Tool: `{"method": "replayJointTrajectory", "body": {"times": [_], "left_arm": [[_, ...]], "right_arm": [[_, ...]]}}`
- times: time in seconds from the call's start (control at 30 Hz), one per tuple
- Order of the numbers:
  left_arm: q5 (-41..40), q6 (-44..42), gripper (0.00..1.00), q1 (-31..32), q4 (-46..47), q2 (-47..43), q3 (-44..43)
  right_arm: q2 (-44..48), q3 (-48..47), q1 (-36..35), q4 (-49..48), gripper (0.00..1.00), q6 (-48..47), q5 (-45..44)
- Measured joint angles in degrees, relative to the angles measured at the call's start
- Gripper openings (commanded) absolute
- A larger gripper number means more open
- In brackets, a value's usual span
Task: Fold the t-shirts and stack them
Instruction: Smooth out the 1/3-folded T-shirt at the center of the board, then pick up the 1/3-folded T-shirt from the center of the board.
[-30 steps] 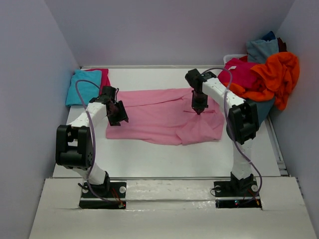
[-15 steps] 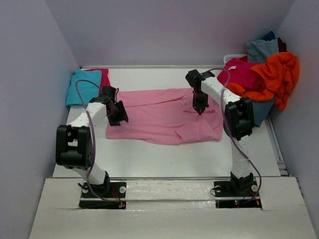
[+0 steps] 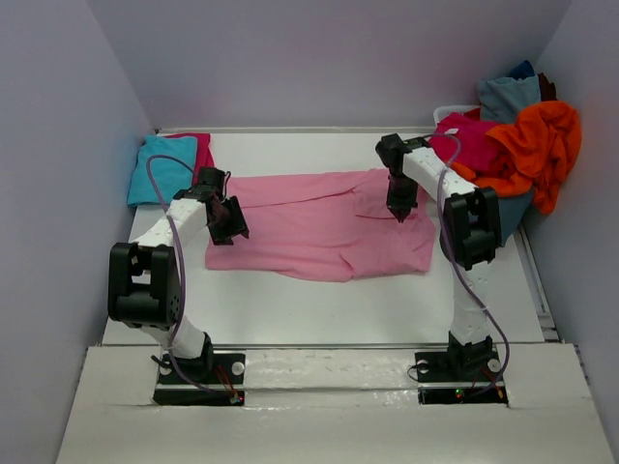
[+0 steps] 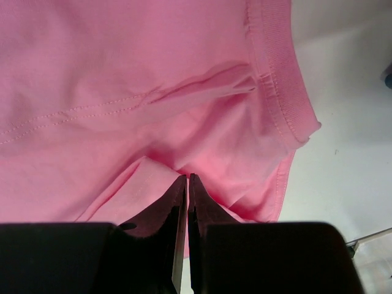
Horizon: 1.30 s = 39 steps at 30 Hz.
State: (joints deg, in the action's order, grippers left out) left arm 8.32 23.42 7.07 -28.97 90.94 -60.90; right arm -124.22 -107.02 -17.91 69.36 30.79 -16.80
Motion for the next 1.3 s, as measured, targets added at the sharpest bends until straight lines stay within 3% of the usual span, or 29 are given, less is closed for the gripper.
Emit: {"method": "replayJointTrajectory", "body": {"times": [0.53, 0.87, 1.3], "left_arm": [[-3.06, 2.43, 0.60, -0.98, -2.08, -4.72, 2.45], [-3.80, 3.85, 0.64, -10.88, -3.13, -16.65, 9.86], [5.75, 3.96, 0.63, -16.17, 4.70, -13.22, 17.27]], "right_arm": [[-0.50, -1.14, 0.48, -0.74, 0.12, -1.07, 1.70], [1.44, 5.77, 0.48, -2.58, 0.12, -1.73, 4.52], [4.76, 9.03, 0.48, -4.31, 0.12, -2.80, 5.64]]}}
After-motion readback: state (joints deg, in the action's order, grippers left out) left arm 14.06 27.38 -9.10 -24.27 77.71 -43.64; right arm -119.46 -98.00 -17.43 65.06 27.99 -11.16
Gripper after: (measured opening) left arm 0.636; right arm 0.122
